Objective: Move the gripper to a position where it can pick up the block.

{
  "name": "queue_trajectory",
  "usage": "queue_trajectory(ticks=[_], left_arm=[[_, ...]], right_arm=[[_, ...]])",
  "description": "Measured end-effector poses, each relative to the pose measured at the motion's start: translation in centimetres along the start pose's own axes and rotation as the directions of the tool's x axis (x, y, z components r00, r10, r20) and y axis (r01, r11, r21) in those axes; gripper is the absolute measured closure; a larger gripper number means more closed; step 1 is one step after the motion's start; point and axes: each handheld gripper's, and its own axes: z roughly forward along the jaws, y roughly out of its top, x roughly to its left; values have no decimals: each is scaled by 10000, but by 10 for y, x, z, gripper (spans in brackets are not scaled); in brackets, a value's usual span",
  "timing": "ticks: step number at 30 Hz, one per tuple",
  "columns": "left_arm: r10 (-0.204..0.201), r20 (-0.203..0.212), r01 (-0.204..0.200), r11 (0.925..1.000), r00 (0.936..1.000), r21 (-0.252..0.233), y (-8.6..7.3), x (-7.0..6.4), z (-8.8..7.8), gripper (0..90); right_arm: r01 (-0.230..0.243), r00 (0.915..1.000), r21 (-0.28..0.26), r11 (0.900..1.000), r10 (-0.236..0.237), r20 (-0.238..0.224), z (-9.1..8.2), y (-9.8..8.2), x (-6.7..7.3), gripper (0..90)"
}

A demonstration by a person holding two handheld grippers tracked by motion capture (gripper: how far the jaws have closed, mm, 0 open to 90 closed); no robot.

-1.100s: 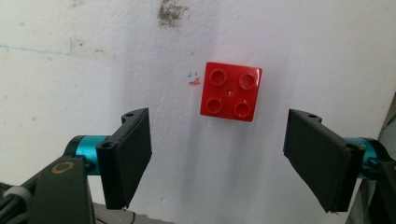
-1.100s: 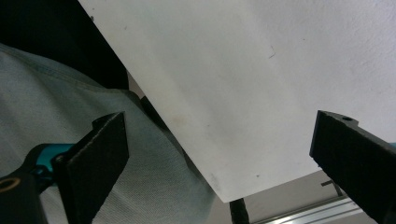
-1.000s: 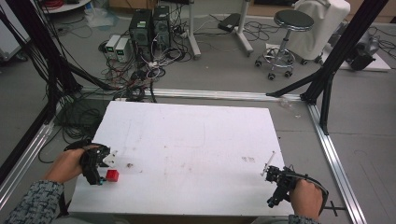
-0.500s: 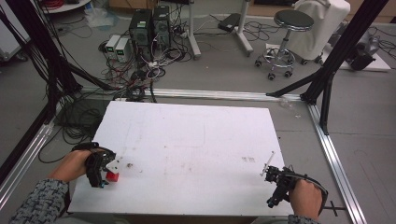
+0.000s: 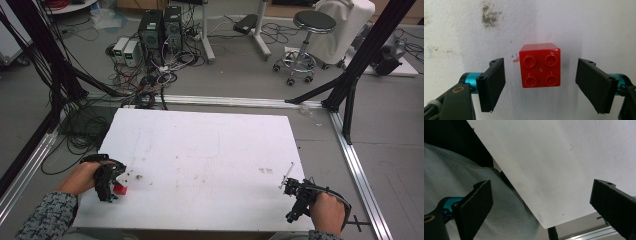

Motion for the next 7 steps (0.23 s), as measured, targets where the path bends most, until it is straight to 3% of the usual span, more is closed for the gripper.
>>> queue_trajectory(ticks=[7], left_arm=[[86, 62, -86, 9999, 9999, -63, 0, -2, 1, 242]], right_arm=[[115, 9999, 4, 9999, -115, 49, 0, 0, 0, 41]])
